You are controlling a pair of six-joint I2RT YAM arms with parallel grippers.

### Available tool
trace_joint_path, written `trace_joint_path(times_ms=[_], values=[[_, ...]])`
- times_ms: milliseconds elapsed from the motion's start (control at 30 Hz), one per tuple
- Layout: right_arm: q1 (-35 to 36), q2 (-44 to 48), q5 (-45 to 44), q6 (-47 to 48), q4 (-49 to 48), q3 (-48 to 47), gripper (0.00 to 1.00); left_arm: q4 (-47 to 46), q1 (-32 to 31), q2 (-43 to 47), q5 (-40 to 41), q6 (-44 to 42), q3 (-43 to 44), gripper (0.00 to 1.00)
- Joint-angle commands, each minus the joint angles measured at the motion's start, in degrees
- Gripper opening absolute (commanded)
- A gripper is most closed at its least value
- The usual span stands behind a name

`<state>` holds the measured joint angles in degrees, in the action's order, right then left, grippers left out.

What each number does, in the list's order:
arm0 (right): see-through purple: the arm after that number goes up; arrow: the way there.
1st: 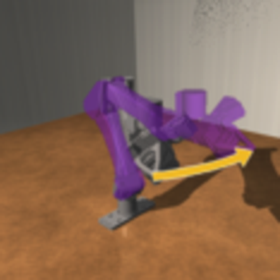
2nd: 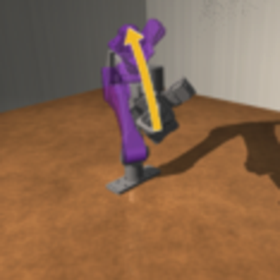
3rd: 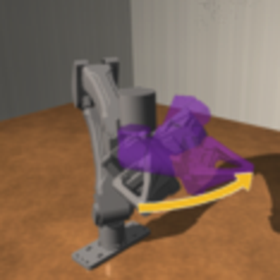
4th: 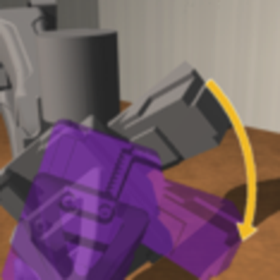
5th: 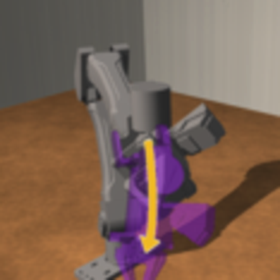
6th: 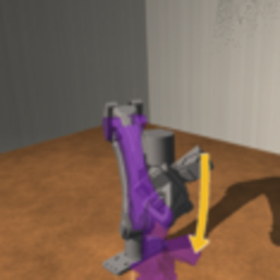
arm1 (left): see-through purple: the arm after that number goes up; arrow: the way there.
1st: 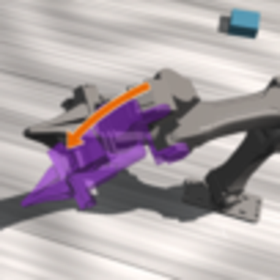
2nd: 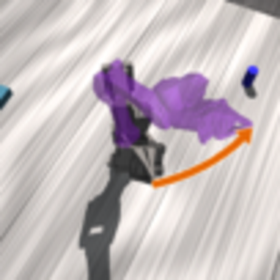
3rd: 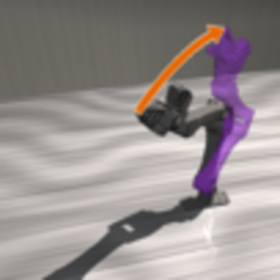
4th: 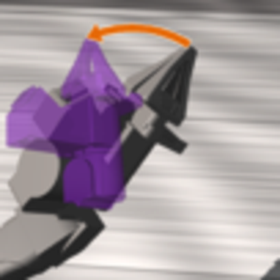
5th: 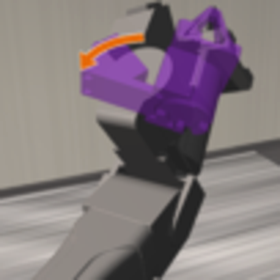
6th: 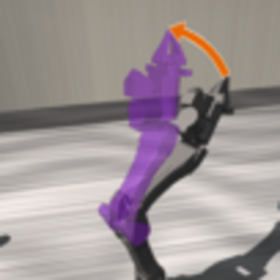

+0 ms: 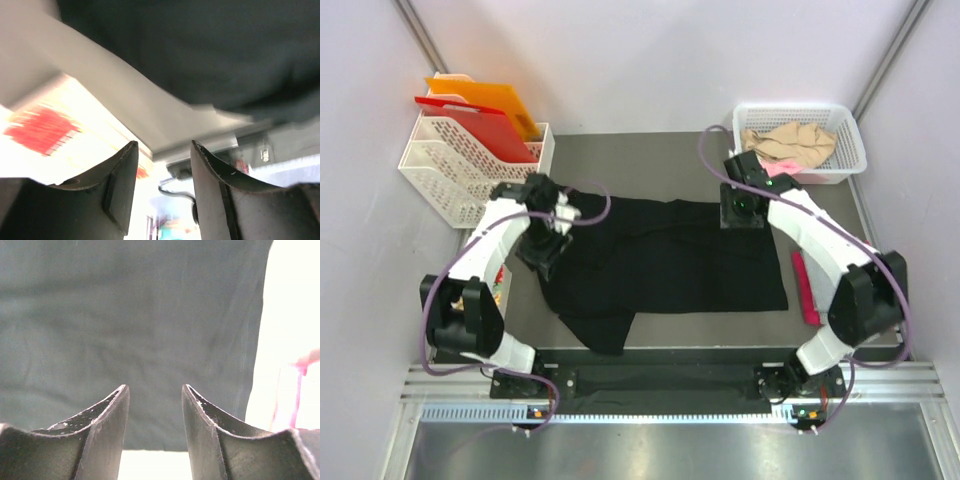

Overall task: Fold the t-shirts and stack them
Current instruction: Fold the flattened tshirt in 1/3 of the way, then grap the side of the flattened tshirt closest away from the robot with both arms

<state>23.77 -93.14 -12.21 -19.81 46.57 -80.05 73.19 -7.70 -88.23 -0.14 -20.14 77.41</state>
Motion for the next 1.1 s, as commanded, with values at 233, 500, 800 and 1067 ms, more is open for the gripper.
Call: trace_joint_path(times_ms=[233,500,800,1067], values=[[-0.30,12.02,-0.89,-6.38,3.71,21.34,0.47,-1.11,-5.65,3.94,2.42,0.28,-17.20,0.58],[-3.02,11.67,-2.73,-5.77,3.62,23.97,0.49,-10.86,-5.57,0.87,4.27,4.49,-22.47,0.66],[-7.77,12.19,-2.65,-3.92,2.48,25.73,0.49,-15.79,-4.43,-4.93,4.19,6.51,-19.85,0.72],[-10.23,12.20,-2.65,-2.95,2.83,25.38,0.49,-18.52,-4.25,-10.73,4.71,7.40,-16.50,0.62]])
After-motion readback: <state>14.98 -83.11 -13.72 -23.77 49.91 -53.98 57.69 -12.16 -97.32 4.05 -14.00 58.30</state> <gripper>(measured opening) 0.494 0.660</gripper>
